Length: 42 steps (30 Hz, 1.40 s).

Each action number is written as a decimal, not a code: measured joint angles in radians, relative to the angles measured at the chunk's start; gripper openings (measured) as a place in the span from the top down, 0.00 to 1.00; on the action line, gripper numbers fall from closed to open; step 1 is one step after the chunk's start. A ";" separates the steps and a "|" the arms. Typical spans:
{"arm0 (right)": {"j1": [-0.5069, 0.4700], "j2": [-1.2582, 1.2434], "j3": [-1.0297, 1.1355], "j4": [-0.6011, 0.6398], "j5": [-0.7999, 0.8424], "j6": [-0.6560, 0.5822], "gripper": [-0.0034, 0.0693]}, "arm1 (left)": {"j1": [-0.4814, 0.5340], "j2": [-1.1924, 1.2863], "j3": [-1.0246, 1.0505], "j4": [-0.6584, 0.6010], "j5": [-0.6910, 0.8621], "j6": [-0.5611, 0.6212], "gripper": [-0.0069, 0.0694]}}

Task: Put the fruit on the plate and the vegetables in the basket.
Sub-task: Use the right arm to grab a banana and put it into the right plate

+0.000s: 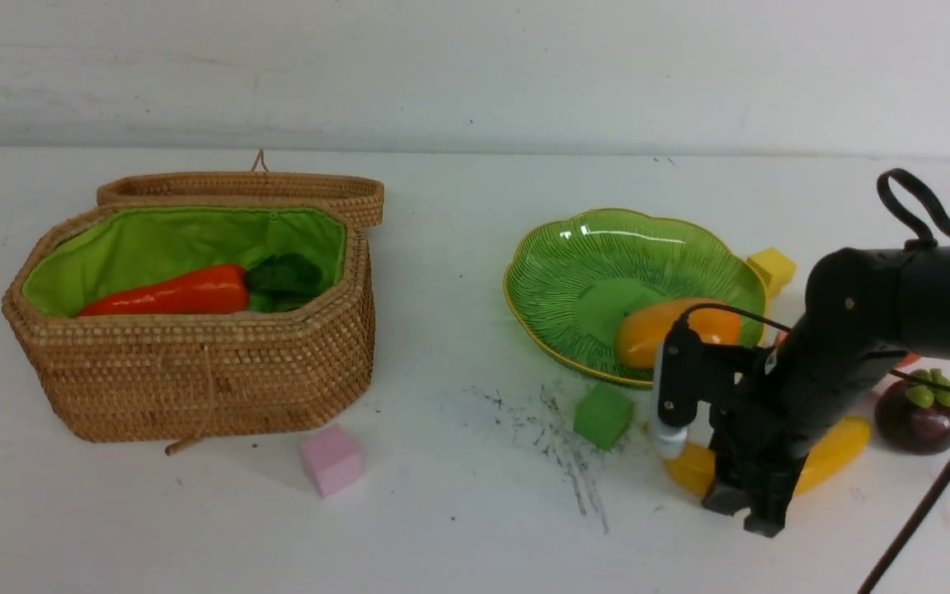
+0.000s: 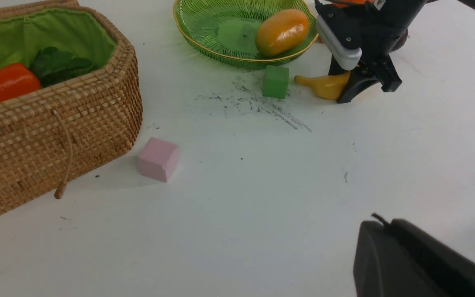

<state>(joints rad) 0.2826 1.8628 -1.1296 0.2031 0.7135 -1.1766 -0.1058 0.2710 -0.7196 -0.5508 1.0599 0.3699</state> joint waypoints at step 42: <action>0.000 0.190 -0.690 0.215 -0.100 0.085 0.50 | 0.000 0.000 0.000 0.002 -0.024 0.001 0.89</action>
<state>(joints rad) 0.2826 2.0531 -1.8196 0.4181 0.6138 -1.0914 -0.1058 0.2710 -0.7196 -0.5490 1.0360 0.3706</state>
